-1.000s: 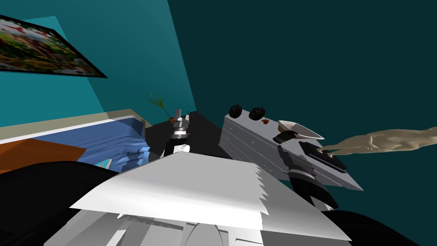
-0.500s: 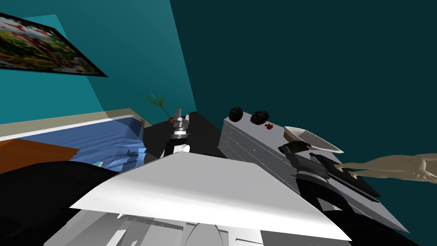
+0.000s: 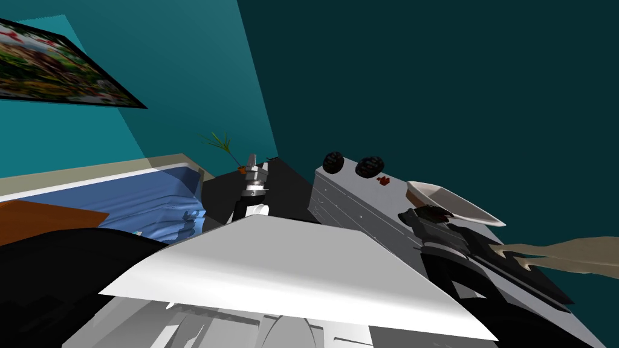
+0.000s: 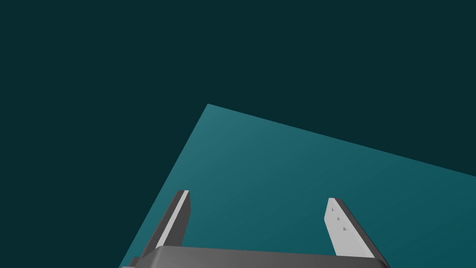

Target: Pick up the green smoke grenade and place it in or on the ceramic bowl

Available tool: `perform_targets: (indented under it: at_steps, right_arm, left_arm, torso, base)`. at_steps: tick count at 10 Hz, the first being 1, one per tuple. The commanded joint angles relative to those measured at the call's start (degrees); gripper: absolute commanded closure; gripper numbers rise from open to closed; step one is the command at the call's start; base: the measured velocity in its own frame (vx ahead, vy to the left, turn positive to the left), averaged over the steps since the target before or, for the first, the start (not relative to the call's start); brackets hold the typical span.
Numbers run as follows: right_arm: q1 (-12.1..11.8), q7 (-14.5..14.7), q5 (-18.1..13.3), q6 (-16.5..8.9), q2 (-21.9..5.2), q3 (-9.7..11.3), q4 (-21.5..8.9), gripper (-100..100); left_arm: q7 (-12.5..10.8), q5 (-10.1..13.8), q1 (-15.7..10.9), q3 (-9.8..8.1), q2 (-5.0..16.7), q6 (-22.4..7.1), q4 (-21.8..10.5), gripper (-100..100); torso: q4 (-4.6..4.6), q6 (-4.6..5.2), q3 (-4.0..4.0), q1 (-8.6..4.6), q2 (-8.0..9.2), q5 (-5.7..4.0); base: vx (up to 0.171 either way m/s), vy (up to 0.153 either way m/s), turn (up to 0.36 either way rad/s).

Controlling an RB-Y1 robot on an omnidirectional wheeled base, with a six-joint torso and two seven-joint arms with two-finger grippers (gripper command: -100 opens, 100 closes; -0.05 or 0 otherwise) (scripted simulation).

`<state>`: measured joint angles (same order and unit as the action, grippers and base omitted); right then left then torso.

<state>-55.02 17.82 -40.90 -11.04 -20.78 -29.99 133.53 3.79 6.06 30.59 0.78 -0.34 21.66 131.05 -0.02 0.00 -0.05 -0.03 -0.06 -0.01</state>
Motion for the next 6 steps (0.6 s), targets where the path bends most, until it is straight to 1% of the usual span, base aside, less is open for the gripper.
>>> perform_targets:
  at_steps: [1,4,5,6]
  right_arm:
    - [0.0,0.0,0.0,0.0,0.0,0.0,0.0,100]
    - [0.01,-0.04,0.01,0.01,0.0,0.0,0.03,100]
    - [0.0,-0.02,0.0,0.01,0.0,0.0,0.03,0]
    - [0.0,-0.02,0.0,0.01,0.0,0.0,0.03,100]
  left_arm:
    - [0.0,0.0,0.0,0.0,0.0,0.0,0.0,0]
    - [0.0,0.0,0.0,0.0,0.0,0.0,0.0,0]
    - [0.0,0.0,0.0,0.0,0.0,0.0,0.0,0]
    - [0.0,0.0,0.0,0.0,0.0,0.0,0.0,0]
  torso:
    - [0.0,0.0,0.0,0.0,0.0,0.0]
    - [0.0,-0.01,0.01,0.02,0.03,0.0]
    - [0.0,-0.01,0.02,0.01,0.04,-0.01]
    - [0.0,-0.01,0.02,0.01,0.04,-0.01]
  base:
    - [0.0,0.0,0.0]
    - [0.0,0.0,0.0]
    - [0.0,0.0,0.0]
    - [0.0,0.0,0.0]
